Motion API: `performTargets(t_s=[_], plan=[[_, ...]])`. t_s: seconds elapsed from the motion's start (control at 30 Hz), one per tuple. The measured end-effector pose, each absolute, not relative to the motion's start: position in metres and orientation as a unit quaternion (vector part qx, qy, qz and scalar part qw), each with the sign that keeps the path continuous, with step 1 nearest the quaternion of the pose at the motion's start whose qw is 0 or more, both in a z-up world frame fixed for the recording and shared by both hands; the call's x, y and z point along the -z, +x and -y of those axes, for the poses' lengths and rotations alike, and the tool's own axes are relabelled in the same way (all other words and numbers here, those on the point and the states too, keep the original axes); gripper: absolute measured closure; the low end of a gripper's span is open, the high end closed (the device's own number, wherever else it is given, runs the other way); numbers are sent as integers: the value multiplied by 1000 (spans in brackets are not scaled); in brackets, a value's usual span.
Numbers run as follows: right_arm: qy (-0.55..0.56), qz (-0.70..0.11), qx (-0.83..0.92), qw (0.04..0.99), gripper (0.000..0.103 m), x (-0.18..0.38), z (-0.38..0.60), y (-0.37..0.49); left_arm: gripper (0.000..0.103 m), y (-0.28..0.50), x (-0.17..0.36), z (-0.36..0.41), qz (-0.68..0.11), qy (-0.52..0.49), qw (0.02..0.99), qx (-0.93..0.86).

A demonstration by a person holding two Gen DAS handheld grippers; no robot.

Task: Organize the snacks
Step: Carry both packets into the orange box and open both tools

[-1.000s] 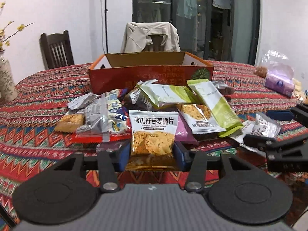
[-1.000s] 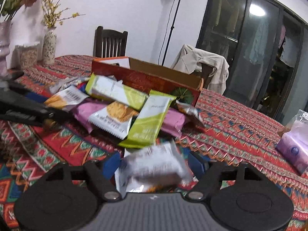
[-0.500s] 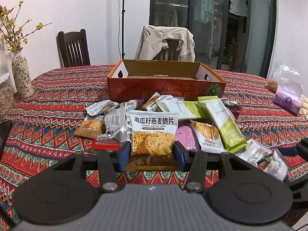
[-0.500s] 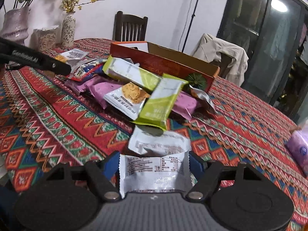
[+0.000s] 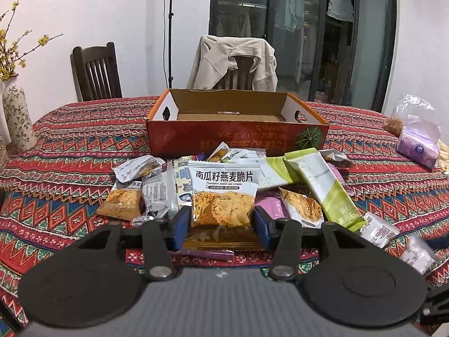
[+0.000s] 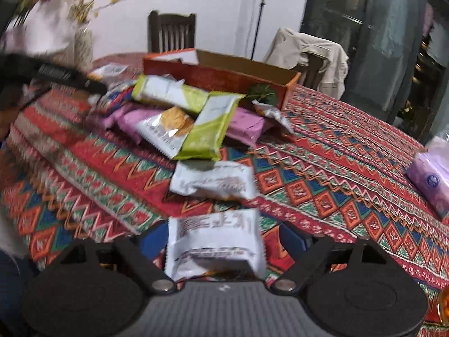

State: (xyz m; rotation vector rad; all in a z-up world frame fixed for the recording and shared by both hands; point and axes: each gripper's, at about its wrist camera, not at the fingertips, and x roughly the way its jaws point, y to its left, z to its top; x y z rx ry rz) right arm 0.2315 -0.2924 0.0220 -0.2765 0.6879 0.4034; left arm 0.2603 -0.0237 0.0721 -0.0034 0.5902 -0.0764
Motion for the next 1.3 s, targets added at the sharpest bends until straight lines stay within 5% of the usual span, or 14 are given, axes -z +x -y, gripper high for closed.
performTargets(t_s=[0.03,0.13,0.53,0.7,0.87,1.0,1.13,1.3], plan=[[-132,-339,-201,910,44,-21,289,232,54,261,-72,23,-290,-3,956,39],[-105,-348,-209,908,59,-24,290,235,54,265,-73,17,-289,-11,956,40],[-112,-231,-196,947,66,-118,289,317,54,382,-138,-31,-240,-4,969,60],[-66,-229,-210,948,66,-147,270,455,54,512,-133,-30,-296,9,953,63],[-53,-317,-155,934,66,-107,230,617,54,612,-91,-24,-360,29,932,39],[-88,-353,-126,923,60,-76,200,678,43,635,-71,-30,-371,13,928,24],[-131,-347,-93,924,20,-62,191,689,39,633,-66,-27,-376,33,925,37],[-115,-321,-111,934,20,-67,196,692,35,631,-64,-30,-380,21,924,26]])
